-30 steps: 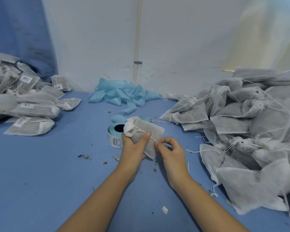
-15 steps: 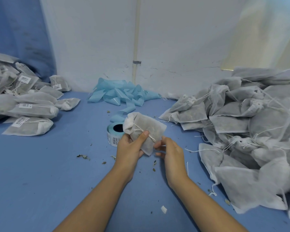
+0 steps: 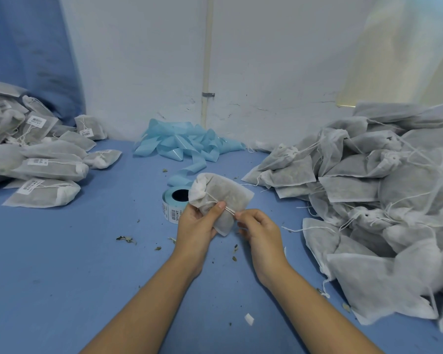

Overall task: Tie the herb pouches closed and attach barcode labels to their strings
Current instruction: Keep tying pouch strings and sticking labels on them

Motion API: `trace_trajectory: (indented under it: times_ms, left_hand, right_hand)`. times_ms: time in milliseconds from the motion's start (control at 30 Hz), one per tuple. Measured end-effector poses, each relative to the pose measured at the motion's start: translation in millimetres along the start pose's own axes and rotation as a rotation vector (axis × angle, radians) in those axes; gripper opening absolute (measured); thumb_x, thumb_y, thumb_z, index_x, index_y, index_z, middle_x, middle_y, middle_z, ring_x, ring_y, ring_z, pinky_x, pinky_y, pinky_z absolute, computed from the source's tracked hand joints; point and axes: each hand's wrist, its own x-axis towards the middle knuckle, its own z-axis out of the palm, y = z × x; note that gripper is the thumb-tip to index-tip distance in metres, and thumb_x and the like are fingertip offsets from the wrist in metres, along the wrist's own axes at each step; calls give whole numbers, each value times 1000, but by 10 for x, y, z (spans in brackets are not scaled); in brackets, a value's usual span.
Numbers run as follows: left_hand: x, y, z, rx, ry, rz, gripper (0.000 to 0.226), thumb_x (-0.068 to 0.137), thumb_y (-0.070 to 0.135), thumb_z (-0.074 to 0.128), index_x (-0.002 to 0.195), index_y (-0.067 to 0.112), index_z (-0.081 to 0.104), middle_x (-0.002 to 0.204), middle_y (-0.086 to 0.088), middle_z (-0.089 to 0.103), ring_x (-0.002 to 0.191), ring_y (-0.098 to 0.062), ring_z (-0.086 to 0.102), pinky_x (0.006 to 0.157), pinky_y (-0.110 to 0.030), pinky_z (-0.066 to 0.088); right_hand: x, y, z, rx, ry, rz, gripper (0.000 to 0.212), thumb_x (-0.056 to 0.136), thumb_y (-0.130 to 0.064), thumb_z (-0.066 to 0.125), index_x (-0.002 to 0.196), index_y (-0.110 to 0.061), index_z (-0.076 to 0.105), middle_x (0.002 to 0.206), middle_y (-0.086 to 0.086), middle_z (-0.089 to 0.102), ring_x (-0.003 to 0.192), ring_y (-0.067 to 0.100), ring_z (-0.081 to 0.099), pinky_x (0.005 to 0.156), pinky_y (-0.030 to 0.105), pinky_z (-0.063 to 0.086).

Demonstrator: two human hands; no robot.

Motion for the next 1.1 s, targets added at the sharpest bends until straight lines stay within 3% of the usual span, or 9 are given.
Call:
trace_trajectory:
  times_ms: [200,367,467,567,633,700,933,1033,1100]
  left_hand:
    - [1,11,-6,-1,63,-17,20,86,6,65,105,11,62,97,-5,72,97,-21,68,85,-39,55]
    - [-13,42,-10,18,94,12,17,86,5,65,101,12,63,96,-3,72,94,-17,69,83,-34,55]
    - [-42,73,-19,283,88,208,19,84,2,64,94,19,63,88,8,70,82,0,64,73,-14,49]
    - [-74,109,-55,628,127,417,24,80,4,57,85,27,58,91,9,57,78,10,52,68,-5,38]
    - [-81,109,-93,813,148,458,22,81,12,50,73,32,51,89,12,53,78,9,51,64,-8,37]
    - [-63,80,-136,924,175,445,29,84,10,48,60,25,41,80,10,49,70,-4,49,60,-20,36]
    - [-24,62,-165,1039,238,349,43,85,6,53,54,18,25,56,5,33,54,-15,30,51,-30,20]
    - [-38,68,-160,1116,216,376,26,88,10,50,63,14,46,86,13,49,67,-16,45,56,-29,28]
    - [-53,77,-152,1197,213,405,17,90,14,49,78,11,60,109,20,45,74,-15,51,60,-28,32]
  right_hand:
    - [-10,13,10,-174,37,-22,18,83,-27,70,75,-13,63,109,14,60,82,13,57,76,22,43]
    - [-6,18,-8,-116,53,4,24,80,-30,74,88,-12,61,104,8,62,77,10,61,67,18,44]
    - [17,22,-24,5,48,42,11,85,-17,68,88,-12,58,85,3,61,56,4,57,66,20,47]
    - [51,47,-27,53,65,45,8,89,-4,57,88,-11,57,82,2,58,53,3,57,64,21,48]
    - [55,65,-27,37,73,37,13,89,0,52,88,-12,58,87,4,58,54,3,58,61,20,47]
    - [46,76,-27,14,74,33,17,89,1,50,88,-13,59,97,9,58,55,4,58,63,21,47]
    - [41,71,-18,-22,68,26,20,88,2,46,88,-14,59,112,21,57,54,4,57,65,23,47]
    - [39,68,-5,-47,75,21,20,88,1,46,88,-15,58,117,23,56,55,5,57,62,20,47]
    - [36,65,1,-63,72,21,21,88,1,46,88,-16,58,117,24,57,57,7,57,62,19,47]
